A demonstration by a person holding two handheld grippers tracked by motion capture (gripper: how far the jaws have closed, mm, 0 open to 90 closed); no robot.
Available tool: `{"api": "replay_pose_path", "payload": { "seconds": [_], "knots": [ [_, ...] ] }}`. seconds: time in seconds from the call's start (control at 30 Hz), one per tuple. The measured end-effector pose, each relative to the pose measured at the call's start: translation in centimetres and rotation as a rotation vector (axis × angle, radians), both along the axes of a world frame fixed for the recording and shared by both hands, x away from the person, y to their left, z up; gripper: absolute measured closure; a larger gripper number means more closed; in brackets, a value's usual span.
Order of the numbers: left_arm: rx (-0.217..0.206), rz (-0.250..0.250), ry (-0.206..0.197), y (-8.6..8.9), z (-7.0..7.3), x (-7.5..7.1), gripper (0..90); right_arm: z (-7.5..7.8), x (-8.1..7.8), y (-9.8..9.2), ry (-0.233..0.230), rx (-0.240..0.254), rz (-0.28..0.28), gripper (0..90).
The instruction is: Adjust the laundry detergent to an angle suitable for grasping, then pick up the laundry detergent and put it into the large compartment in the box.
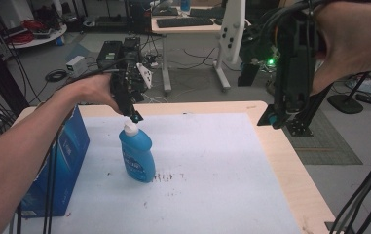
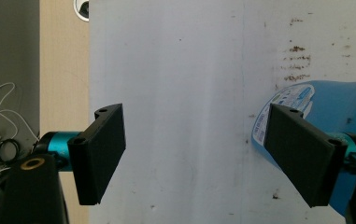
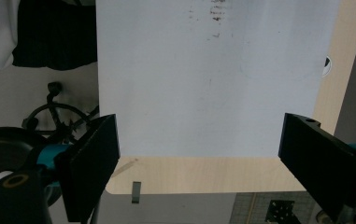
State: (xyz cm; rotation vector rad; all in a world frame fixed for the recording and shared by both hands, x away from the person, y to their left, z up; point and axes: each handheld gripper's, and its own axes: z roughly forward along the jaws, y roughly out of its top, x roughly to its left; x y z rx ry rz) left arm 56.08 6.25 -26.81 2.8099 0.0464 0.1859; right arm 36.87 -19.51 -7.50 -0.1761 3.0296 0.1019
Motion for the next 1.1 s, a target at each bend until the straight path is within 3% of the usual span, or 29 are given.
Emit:
{"api": "replay_pose_path", "payload": {
  "seconds": [0.4,0.57,0.73,1.1],
  "knots": [
    [-0.007,0.009,-0.01,0.51,0.48,-0.1,20.9,-0.3,0.24,0.31,-0.012,-0.011,0.003,11.7],
    [0.022,0.024,-0.011,0.6,0.57,-0.32,20.9,-0.46,0.02,0.26,-0.014,0.012,0.023,11.7],
    [-0.004,0.032,-0.016,0.33,0.81,-0.12,20.9,-0.56,-0.07,-0.19,-0.019,0.003,0.013,11.7],
    [0.01,0.021,-0.011,-0.08,0.49,-0.02,20.9,-0.66,0.0,-0.54,-0.026,0.002,0.006,11.7]
  ]
}}
